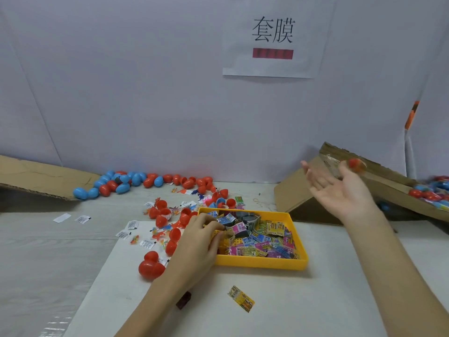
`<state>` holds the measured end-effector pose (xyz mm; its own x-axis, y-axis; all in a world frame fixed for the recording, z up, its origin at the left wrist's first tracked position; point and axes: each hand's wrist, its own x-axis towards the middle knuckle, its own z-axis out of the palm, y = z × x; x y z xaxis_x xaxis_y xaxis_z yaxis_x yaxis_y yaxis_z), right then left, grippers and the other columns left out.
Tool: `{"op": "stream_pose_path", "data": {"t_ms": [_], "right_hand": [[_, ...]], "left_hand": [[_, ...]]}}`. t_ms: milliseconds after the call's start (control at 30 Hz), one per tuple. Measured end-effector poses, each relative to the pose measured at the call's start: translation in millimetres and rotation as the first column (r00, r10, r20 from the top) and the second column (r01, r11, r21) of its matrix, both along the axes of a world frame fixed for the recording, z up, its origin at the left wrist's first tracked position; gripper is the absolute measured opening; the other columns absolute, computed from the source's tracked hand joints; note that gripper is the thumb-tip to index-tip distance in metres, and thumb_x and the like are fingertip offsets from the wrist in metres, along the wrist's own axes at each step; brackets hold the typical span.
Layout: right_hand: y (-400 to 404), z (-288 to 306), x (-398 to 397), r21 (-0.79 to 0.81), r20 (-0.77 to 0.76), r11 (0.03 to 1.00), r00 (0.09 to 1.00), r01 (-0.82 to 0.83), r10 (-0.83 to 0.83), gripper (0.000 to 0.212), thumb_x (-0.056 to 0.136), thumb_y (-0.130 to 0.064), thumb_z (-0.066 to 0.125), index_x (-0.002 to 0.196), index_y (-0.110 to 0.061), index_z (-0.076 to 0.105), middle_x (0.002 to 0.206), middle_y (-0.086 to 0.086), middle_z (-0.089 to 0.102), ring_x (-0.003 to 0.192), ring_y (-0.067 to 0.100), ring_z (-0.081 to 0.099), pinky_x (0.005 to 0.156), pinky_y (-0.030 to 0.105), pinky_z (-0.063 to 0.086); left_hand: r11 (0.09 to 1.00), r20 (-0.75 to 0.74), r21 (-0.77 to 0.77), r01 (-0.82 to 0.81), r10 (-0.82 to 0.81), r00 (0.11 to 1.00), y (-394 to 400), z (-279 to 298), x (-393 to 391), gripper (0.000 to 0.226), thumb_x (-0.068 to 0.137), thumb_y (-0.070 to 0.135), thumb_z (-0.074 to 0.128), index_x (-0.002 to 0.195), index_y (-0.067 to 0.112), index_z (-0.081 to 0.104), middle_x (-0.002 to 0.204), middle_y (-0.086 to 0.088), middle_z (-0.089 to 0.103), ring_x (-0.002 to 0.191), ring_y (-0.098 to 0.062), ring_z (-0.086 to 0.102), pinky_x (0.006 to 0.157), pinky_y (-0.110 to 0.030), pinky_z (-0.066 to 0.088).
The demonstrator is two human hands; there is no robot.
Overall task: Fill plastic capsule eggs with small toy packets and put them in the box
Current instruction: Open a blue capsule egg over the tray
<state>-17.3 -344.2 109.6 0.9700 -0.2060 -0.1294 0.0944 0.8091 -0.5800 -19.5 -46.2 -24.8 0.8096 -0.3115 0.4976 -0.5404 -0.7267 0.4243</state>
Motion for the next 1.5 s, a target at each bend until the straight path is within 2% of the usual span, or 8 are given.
{"op": "stream_pose_path", "data": {"t_ms": [100, 267, 467, 667, 900, 1067, 1267, 1500], "right_hand": [[24, -34, -2, -0.274, -0.078, 0.938, 0.977, -0.214, 0.2, 0.032, 0.094, -0.021, 0.064, 0.115, 0.003, 0.069, 0.108, 0.015, 0.076, 0.089, 0.017, 0.075, 0.069, 0.022, 0.061], [79, -92, -8, -0.439, -0.185, 0.801, 0.913, -0.407, 0.363, 0.02, 0.098, -0.011, 0.065, 0.109, -0.001, 0.079, 0.111, 0.018, 0.076, 0.093, 0.02, 0.076, 0.071, 0.024, 0.061], [81, -97, -5, -0.431, -0.158, 0.81, 0.917, -0.399, 0.368, 0.025, 0.09, -0.018, 0.068, 0.105, -0.002, 0.08, 0.104, 0.018, 0.076, 0.088, 0.02, 0.076, 0.069, 0.023, 0.061], [79, -102, -1, -0.413, -0.175, 0.801, 0.901, -0.433, 0.397, 0.023, 0.099, -0.012, 0.061, 0.103, -0.001, 0.081, 0.098, 0.016, 0.076, 0.082, 0.017, 0.076, 0.065, 0.023, 0.061], [77, -109, 6, -0.414, -0.173, 0.79, 0.892, -0.451, 0.418, 0.023, 0.099, -0.012, 0.061, 0.099, -0.002, 0.082, 0.093, 0.016, 0.076, 0.076, 0.017, 0.074, 0.062, 0.023, 0.061], [78, -114, 11, -0.446, -0.185, 0.77, 0.889, -0.456, 0.419, 0.025, 0.101, -0.012, 0.059, 0.097, -0.004, 0.082, 0.093, 0.016, 0.077, 0.075, 0.017, 0.074, 0.06, 0.023, 0.06], [80, -111, 8, -0.463, -0.191, 0.762, 0.89, -0.454, 0.414, 0.025, 0.101, -0.012, 0.058, 0.097, -0.004, 0.082, 0.092, 0.016, 0.076, 0.074, 0.017, 0.073, 0.06, 0.023, 0.06], [84, -99, -4, -0.481, -0.195, 0.766, 0.904, -0.426, 0.381, 0.025, 0.103, -0.011, 0.057, 0.103, 0.002, 0.079, 0.092, 0.015, 0.076, 0.077, 0.017, 0.073, 0.064, 0.023, 0.061]], "left_hand": [[0.999, 0.01, 0.035, -0.011, 0.01, 1.0, 1, -1, 2, 0.025, 0.103, 0.03, 0.057, 0.122, 0.02, 0.069, 0.126, 0.006, 0.054, 0.12, -0.011, 0.044, 0.102, -0.029, 0.044], [0.994, -0.021, 0.084, -0.063, 0.065, 0.998, 1, 0, 2, 0.036, 0.104, 0.04, 0.052, 0.134, 0.024, 0.061, 0.139, 0.004, 0.049, 0.131, -0.013, 0.038, 0.11, -0.038, 0.041], [0.938, -0.328, 0.317, -0.141, 0.248, 0.911, 5, 6, 10, 0.098, 0.084, 0.087, 0.015, 0.162, 0.032, -0.006, 0.17, 0.002, -0.007, 0.156, -0.023, -0.009, 0.124, -0.047, -0.003], [0.961, -0.369, 0.021, -0.277, 0.265, 0.891, 48, 46, 90, 0.064, 0.103, 0.061, 0.037, 0.146, 0.016, 0.047, 0.15, -0.011, 0.045, 0.138, -0.026, 0.039, 0.115, -0.047, 0.035], [0.57, -0.128, 0.566, -0.595, 0.774, 0.62, 156, 32, 166, 0.043, 0.106, 0.04, 0.039, 0.141, 0.017, 0.05, 0.147, -0.024, 0.041, 0.133, -0.04, 0.041, 0.113, -0.047, 0.032], [0.69, -0.157, 0.499, -0.524, 0.667, 0.728, 186, 13, 182, 0.039, 0.106, 0.029, 0.045, 0.137, 0.01, 0.06, 0.154, -0.02, 0.035, 0.136, -0.039, 0.041, 0.115, -0.047, 0.033], [0.796, -0.178, 0.305, -0.523, 0.587, 0.79, 156, 18, 157, 0.028, 0.102, 0.013, 0.053, 0.124, 0.005, 0.068, 0.13, -0.019, 0.056, 0.118, -0.034, 0.051, 0.104, -0.042, 0.04], [0.954, -0.139, -0.13, -0.269, 0.251, 0.958, 55, 48, 57, 0.018, 0.092, 0.014, 0.073, 0.108, 0.024, 0.077, 0.11, 0.0, 0.051, 0.1, -0.011, 0.048, 0.087, -0.02, 0.042]]}}
